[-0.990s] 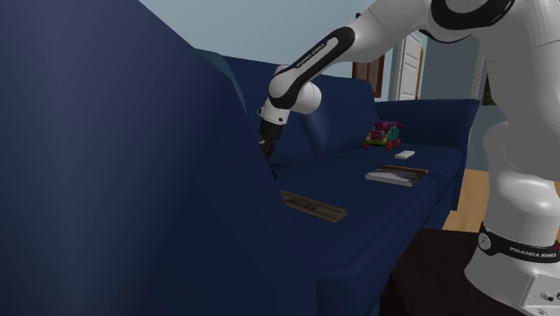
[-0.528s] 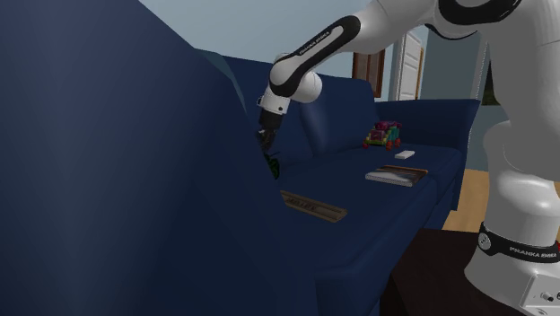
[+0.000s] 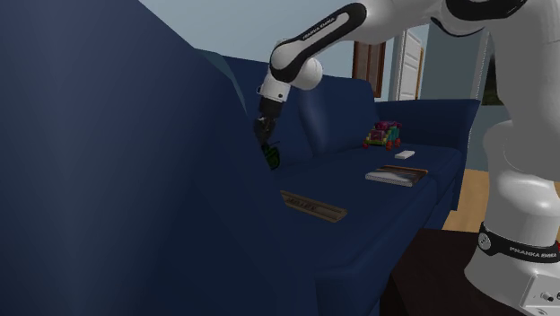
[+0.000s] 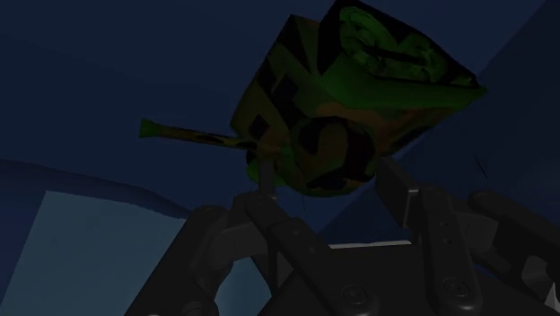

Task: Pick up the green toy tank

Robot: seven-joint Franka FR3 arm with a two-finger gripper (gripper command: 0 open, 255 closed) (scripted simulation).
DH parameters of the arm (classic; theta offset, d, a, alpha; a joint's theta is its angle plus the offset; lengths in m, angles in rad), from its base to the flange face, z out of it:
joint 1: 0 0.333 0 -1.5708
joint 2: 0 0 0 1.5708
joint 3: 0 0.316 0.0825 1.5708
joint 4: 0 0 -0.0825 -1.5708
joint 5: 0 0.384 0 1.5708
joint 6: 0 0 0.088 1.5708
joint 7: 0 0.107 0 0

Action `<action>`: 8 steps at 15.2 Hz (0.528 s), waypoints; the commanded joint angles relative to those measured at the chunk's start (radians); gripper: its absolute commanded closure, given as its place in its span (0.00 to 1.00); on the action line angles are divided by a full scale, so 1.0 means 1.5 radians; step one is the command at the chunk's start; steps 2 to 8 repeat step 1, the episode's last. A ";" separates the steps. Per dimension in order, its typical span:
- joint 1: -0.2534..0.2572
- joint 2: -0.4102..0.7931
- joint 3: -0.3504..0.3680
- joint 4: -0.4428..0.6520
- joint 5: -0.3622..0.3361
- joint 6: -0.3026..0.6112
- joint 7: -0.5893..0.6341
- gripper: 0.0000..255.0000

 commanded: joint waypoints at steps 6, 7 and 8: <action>0.000 -0.003 0.000 0.002 -0.001 -0.004 0.001 1.00; 0.000 -0.003 0.000 0.002 -0.001 -0.004 0.001 1.00; 0.000 -0.003 0.000 0.002 -0.001 -0.004 0.001 1.00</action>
